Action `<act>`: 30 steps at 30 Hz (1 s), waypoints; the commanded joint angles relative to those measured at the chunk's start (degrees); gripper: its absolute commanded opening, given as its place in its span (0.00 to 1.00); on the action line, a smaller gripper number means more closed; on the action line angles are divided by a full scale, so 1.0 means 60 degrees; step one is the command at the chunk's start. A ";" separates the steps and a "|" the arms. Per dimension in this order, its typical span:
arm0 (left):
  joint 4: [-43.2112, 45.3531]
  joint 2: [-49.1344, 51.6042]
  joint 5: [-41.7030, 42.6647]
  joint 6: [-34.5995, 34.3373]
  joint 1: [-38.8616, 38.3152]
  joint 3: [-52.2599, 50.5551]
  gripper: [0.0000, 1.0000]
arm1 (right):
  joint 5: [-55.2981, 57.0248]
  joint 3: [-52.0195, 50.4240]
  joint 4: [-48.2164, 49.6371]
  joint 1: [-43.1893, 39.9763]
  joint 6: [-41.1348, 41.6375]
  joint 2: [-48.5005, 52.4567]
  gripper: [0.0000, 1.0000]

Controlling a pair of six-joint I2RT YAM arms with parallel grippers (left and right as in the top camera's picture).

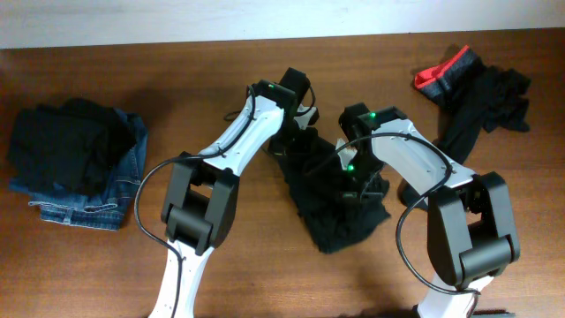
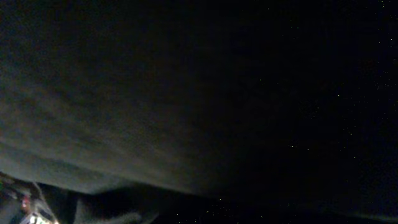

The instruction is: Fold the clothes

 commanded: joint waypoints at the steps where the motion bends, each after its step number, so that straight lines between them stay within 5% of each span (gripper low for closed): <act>1: -0.0011 0.0284 -0.0007 -0.0095 0.0062 0.0015 0.06 | 0.0284 -0.0310 -0.0714 0.0142 0.0087 -0.0339 0.04; 19: -0.0962 -0.0583 0.0656 0.0029 0.0874 0.1086 0.11 | 0.0579 -0.0248 0.0954 0.0131 -0.0240 -0.1894 0.04; 30: -0.1712 -0.1184 0.0892 0.1450 -0.0331 0.1115 0.14 | 0.2667 0.2331 0.0459 -0.1432 0.1475 -0.2073 0.04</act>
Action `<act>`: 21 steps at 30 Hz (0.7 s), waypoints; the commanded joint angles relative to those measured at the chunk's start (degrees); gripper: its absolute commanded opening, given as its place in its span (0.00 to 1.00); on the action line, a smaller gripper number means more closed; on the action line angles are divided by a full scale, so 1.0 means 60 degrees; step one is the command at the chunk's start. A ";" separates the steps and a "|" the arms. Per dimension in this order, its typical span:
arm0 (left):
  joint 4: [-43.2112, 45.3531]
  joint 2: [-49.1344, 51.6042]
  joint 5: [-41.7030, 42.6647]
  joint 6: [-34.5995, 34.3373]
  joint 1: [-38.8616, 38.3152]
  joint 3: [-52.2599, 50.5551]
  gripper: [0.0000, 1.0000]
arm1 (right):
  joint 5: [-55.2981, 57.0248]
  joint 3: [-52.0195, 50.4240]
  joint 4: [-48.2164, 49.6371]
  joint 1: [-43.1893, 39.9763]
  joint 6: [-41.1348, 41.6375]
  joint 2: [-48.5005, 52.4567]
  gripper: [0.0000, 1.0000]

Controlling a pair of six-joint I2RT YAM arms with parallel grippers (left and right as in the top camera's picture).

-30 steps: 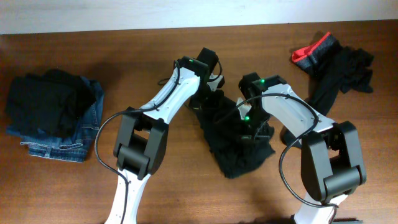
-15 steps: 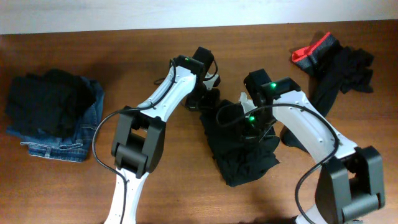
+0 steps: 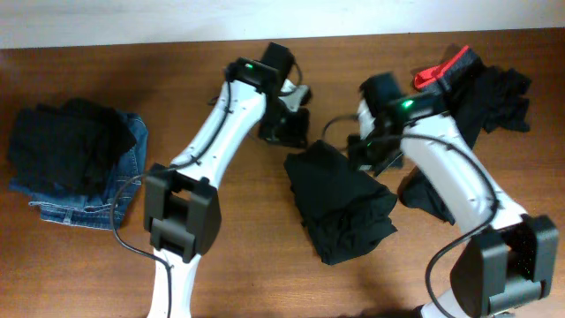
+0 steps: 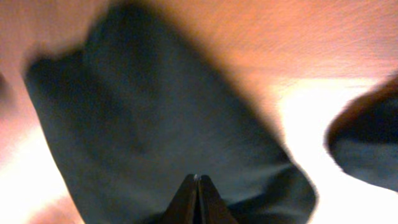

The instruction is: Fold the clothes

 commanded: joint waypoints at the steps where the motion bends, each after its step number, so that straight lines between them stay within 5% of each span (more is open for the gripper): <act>1: -0.0171 -0.0168 -0.0040 0.1330 -0.0827 0.0058 0.15 | 0.0692 0.1104 -0.0229 -0.0845 0.0532 -0.0368 0.05; 7: -0.0244 -0.0051 -0.2091 0.2310 -0.1876 0.0047 0.15 | 0.0685 0.1847 -0.0707 -0.1614 0.0528 -0.0368 0.05; 21: -0.1016 0.1872 -0.3155 0.3636 -0.2204 -0.0106 0.14 | 0.0699 0.1843 -0.0889 -0.1665 0.0525 -0.0368 0.04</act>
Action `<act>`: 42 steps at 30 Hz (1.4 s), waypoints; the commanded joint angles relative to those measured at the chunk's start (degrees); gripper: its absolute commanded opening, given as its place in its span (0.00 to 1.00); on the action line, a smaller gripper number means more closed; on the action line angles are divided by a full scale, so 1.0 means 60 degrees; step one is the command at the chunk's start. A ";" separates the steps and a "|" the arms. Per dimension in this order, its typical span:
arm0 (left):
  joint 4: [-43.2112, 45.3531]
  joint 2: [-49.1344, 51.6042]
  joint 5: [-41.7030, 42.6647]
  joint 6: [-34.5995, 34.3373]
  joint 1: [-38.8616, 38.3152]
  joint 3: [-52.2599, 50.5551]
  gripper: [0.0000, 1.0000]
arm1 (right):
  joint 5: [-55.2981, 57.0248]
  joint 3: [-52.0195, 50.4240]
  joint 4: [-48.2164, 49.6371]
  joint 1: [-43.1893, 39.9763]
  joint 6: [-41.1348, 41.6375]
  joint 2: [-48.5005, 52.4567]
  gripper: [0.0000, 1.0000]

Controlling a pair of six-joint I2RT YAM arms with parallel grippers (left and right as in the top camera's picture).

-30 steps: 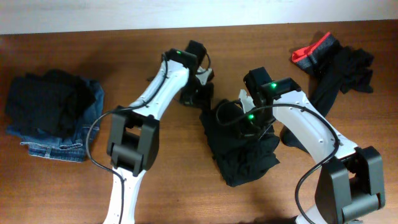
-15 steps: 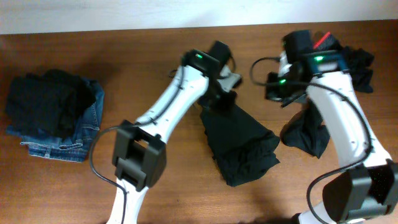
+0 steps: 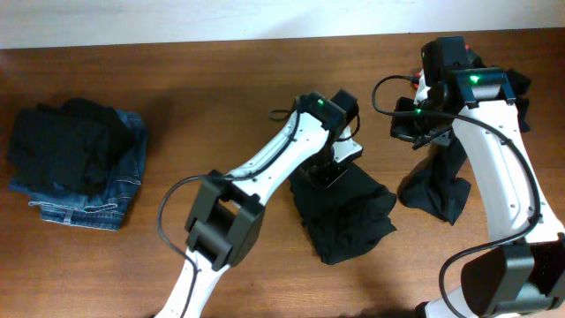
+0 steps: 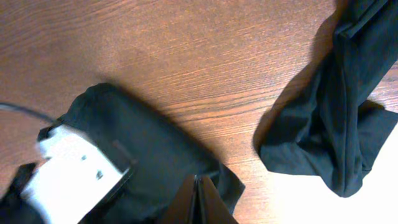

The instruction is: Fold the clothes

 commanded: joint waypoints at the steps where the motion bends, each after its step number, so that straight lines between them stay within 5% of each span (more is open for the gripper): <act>1: -0.0018 0.0878 -0.1279 0.0459 0.0098 -0.0106 0.14 | 0.0149 0.0160 0.0015 -0.0007 0.0051 -0.0160 0.04; 17: 0.1253 0.1341 -0.2470 -0.0295 0.2634 0.0321 0.13 | -0.0714 0.0160 -0.0080 0.0007 -0.0565 -0.0157 0.04; 26: 0.0973 0.1337 -0.1963 -0.0353 0.2579 0.1191 0.12 | -0.2299 -0.0306 0.0514 0.1140 -0.1818 -0.0102 0.04; 35: 0.0892 0.1337 -0.1967 -0.0736 0.2455 0.1402 0.12 | -0.2412 -0.1854 0.3413 0.3013 -0.0444 0.0743 0.04; 42: 0.0750 0.1337 -0.1993 -0.0809 0.2667 0.1402 0.11 | -0.2645 -0.2204 0.1985 0.3381 -0.0095 0.0892 0.04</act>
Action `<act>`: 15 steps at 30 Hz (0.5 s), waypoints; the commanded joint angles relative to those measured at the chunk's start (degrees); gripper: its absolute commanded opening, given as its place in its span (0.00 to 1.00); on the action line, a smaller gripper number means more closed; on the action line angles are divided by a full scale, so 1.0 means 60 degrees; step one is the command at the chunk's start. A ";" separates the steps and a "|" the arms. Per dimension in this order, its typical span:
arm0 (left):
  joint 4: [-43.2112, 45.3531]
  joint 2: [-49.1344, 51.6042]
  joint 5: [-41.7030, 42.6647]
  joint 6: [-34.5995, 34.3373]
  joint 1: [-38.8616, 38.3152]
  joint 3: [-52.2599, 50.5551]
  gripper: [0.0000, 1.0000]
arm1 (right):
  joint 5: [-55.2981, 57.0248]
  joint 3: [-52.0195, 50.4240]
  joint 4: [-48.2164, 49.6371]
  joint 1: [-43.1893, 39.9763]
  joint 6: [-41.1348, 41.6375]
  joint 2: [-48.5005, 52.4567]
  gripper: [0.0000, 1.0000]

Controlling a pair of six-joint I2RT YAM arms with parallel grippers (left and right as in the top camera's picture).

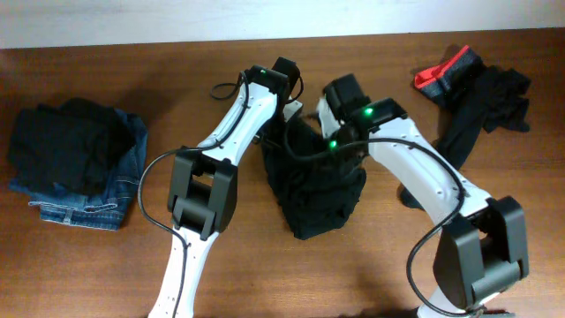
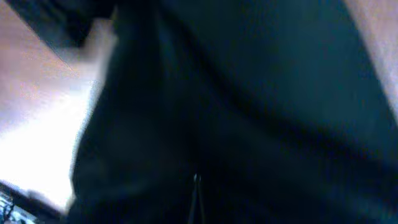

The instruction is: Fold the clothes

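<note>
A black garment (image 1: 313,190) lies bunched in the middle of the table, longer front to back than across. My left gripper (image 1: 288,108) is at its far left corner; the overhead view does not show its fingers. My right gripper (image 1: 328,132) is over the far right part of the garment. In the right wrist view dark cloth (image 2: 249,93) fills nearly the whole picture, and the gripper (image 2: 196,182) shows as one thin closed tip against it. Whether cloth is pinched in it I cannot tell.
A folded stack (image 1: 75,159), black cloth on blue jeans, sits at the left. A loose heap of dark clothes (image 1: 490,97) with a red piece (image 1: 446,69) lies at the far right. A dark scrap (image 1: 408,193) shows under my right arm.
The right arm has come from the far right heap to the garment's far edge. The left gripper has shifted from the garment's middle to its far left corner. The garment now lies further left and narrower.
Both grippers were down on the black garment. Then they stood apart beyond its far edge, the right one shut and bare. Then the left was on the garment's middle with the right off by the heap. Now both are at the garment's far edge, and it has shifted left.
</note>
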 commanded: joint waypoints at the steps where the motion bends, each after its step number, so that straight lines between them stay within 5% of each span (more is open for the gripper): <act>1: -0.0011 0.0175 -0.0022 -0.0306 0.0168 0.0186 0.11 | -0.0189 -0.0062 -0.0652 0.0087 0.0251 -0.0080 0.04; 6: 0.0102 0.0175 0.0084 -0.0561 0.0550 0.0182 0.11 | -0.0146 -0.0692 -0.1413 0.0098 -0.0288 -0.0080 0.04; 15: -0.0076 0.0175 0.0109 -0.0561 0.0572 0.0186 0.11 | -0.0153 -0.3439 0.0270 0.0084 -0.0335 -0.0076 0.04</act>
